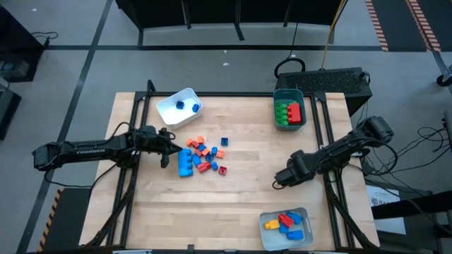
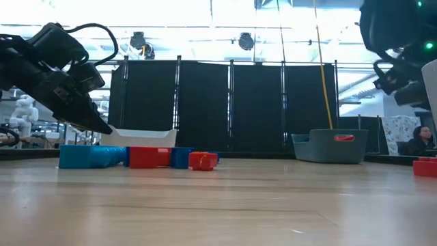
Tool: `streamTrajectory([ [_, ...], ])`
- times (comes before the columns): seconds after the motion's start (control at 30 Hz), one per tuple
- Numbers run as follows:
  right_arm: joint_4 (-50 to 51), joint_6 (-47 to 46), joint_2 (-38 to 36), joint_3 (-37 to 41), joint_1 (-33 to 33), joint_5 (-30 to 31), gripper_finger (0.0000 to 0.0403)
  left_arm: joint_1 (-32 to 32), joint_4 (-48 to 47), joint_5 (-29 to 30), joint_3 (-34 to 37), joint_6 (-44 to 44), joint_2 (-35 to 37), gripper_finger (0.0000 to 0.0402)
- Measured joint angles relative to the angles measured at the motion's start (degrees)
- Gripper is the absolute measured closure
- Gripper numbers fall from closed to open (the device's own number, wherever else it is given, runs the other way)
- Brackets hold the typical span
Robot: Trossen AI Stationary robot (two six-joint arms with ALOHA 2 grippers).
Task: Sort blocks by size
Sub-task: Put the 1 stud blue game piece into the gray bin
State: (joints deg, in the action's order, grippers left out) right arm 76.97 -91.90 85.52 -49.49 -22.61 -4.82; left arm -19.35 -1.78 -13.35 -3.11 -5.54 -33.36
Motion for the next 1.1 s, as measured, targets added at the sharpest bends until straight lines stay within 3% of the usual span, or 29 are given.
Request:
streamTrajectory([
  [0.17, -3.7, -0.7, 0.0, 3.7, 0.0, 0.1, 0.0113, 0.0, 0.0, 0.0, 0.0, 0.0, 0.0, 0.0391],
  [0.53, -19.3, -1.7, -0.5, 13.4, 1.5, -1.1, 0.0146, 0.0, 0.0, 0.0, 0.0, -0.1, 0.0, 0.0391],
  [0.67, -20.5, -0.4, -0.3, 13.4, 2.8, -2.7, 0.019, 0.0, -0.1, 0.0, 0.0, -0.2, 0.0, 0.0391],
  [0.83, -20.3, 2.5, -0.1, 12.2, 3.2, -2.7, 0.0296, 0.0, -0.1, 0.0, 0.0, -0.2, 0.0, 0.0391],
  [1.1, -17.3, 4.5, 0.3, 8.6, 3.1, -0.6, 0.0296, 0.0, -0.2, 0.0, 0.0, -0.2, 0.0, 0.0391],
])
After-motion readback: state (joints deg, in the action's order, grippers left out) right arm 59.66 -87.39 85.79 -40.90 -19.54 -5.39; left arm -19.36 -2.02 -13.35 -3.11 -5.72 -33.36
